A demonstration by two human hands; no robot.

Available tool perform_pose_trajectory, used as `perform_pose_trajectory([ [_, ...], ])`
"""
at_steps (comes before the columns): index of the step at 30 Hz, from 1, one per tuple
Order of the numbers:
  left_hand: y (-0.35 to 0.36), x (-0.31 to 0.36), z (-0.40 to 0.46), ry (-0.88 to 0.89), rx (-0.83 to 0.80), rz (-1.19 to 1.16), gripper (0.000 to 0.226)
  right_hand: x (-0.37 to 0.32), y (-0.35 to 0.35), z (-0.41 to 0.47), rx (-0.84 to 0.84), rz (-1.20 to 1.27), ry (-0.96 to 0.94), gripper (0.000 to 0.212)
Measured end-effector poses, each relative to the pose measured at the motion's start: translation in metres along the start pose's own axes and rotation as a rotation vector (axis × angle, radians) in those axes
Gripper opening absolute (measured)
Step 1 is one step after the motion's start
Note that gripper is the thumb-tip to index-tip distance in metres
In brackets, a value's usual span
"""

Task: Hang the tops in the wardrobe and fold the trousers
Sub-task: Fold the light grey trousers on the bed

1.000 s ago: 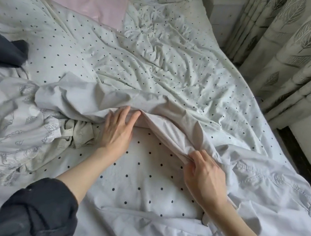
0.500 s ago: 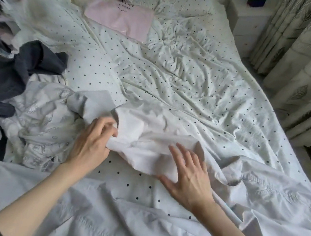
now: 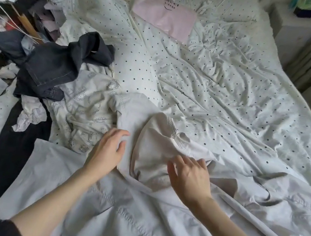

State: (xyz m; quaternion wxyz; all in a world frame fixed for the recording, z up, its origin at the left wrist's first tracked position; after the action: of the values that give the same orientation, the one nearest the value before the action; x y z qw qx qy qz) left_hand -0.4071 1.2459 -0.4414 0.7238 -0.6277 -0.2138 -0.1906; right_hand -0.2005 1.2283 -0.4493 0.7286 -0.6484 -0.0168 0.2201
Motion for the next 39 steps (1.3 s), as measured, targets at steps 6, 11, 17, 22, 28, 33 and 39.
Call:
perform_pose_trajectory([
  [6,-0.006,-0.099,0.065,-0.726,0.082,-0.421,0.036,-0.054,-0.015,0.042,0.131,0.024,-0.19,0.029],
  [11,0.041,-0.11,0.096,-0.988,-0.149,-0.793,0.025,-0.05,0.038,0.069,-0.196,-0.064,-0.089,0.054],
  [17,0.057,-0.108,0.116,-0.978,-0.128,-0.805,0.013,-0.006,0.095,0.05,-0.471,-0.183,0.083,0.065],
  [22,-0.019,-0.052,0.149,-0.591,0.057,-1.156,0.011,-0.022,0.062,0.076,-0.185,-0.149,0.061,0.056],
  [28,-0.137,-0.085,0.095,-0.355,0.392,-0.854,0.015,-0.08,0.038,0.097,-0.075,0.089,0.05,0.064],
  [33,-0.098,-0.181,0.009,-0.785,0.345,-0.882,0.018,-0.109,0.117,0.066,-0.574,0.153,-0.01,0.11],
  [39,-0.086,-0.233,0.005,-0.924,0.204,-0.973,0.008,-0.12,0.103,0.071,-0.296,0.019,-0.066,0.066],
])
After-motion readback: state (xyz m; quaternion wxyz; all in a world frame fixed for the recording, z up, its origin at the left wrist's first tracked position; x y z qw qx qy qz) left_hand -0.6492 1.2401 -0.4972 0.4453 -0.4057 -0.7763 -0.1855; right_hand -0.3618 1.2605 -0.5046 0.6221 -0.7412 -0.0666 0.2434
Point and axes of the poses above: each hand's wrist, its own z-axis towards the middle knuckle, its own y-axis out of the palm, x = y × z, the point moved 10 cm from there along z, towards the middle knuckle, and after that the axes turned 3 degrees about -y, right-handed, at the moved point
